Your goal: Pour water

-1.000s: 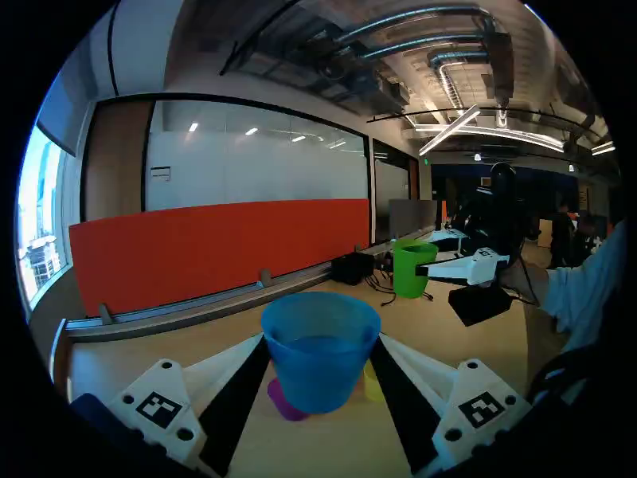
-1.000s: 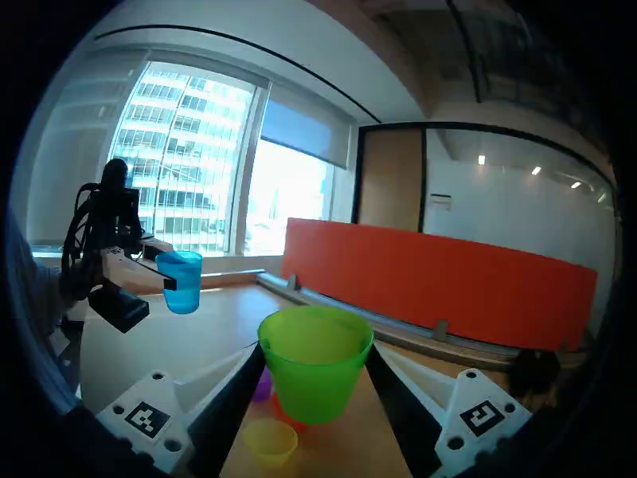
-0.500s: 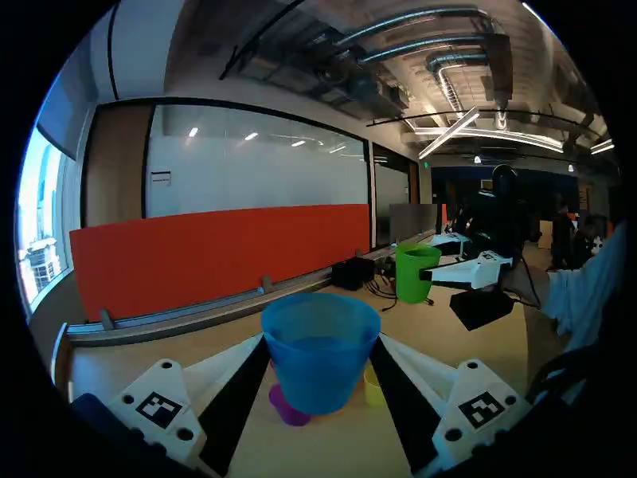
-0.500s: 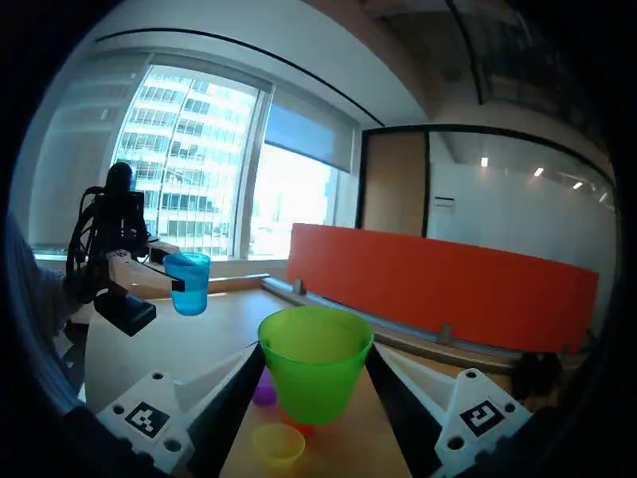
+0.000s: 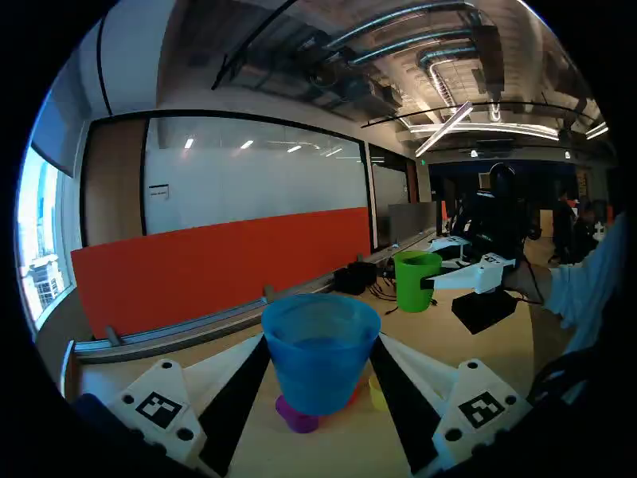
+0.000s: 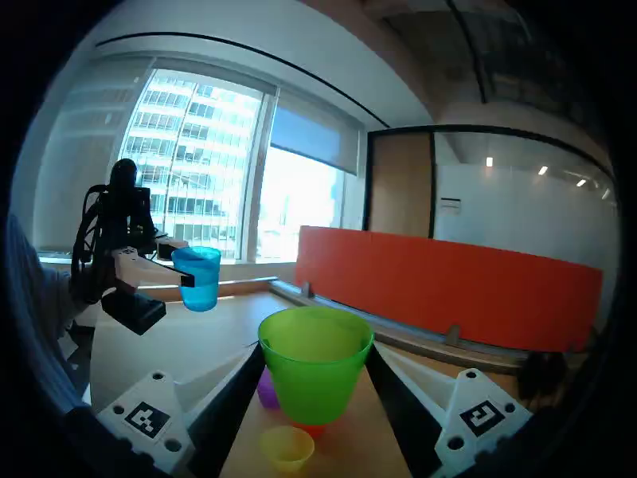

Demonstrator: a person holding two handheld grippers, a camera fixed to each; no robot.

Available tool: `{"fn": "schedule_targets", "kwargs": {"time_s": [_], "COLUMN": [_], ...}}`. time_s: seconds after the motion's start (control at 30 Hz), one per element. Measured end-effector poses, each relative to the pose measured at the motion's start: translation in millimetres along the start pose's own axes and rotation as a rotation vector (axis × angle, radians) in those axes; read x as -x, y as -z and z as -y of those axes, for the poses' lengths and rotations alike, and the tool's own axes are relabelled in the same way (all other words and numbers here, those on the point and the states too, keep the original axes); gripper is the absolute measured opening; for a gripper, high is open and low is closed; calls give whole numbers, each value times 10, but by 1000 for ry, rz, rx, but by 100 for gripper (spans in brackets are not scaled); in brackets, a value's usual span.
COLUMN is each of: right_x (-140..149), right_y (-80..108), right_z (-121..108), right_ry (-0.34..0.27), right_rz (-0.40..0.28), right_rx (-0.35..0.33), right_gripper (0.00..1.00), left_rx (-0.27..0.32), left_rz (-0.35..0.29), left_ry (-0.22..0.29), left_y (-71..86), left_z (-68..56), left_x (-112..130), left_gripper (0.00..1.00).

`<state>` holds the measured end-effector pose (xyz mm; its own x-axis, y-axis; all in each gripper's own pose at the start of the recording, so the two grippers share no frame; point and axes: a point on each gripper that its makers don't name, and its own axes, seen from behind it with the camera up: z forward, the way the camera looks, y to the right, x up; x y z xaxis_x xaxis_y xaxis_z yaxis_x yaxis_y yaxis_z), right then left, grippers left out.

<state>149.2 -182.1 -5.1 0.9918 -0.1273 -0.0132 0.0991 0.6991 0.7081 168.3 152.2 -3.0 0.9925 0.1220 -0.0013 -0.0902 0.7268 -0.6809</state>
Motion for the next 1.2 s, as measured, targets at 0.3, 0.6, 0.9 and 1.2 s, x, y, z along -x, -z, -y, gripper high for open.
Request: {"fn": "schedule_targets", "kwargs": {"time_s": [0.3, 0.6, 0.9, 1.2], "right_x": [-3, 27, 76, 93], "right_y": [-9, -66, -139, -206], "right_z": [128, 268, 424, 631], "right_ry": [9, 10, 10, 15], "right_rz": [-2, 1, 11, 12], "right_rx": [-30, -63, -101, -146], "right_gripper": [91, 91, 91, 90], "left_rx": [-12, -28, -39, -62], "left_rz": [-12, -22, -36, -50], "left_ry": [-66, -121, -180, -281], "left_y": [-10, -38, -57, -99], "left_z": [-7, 29, 53, 56], "left_x": [-123, -243, -368, -516], "left_gripper": [84, 84, 84, 84]}}
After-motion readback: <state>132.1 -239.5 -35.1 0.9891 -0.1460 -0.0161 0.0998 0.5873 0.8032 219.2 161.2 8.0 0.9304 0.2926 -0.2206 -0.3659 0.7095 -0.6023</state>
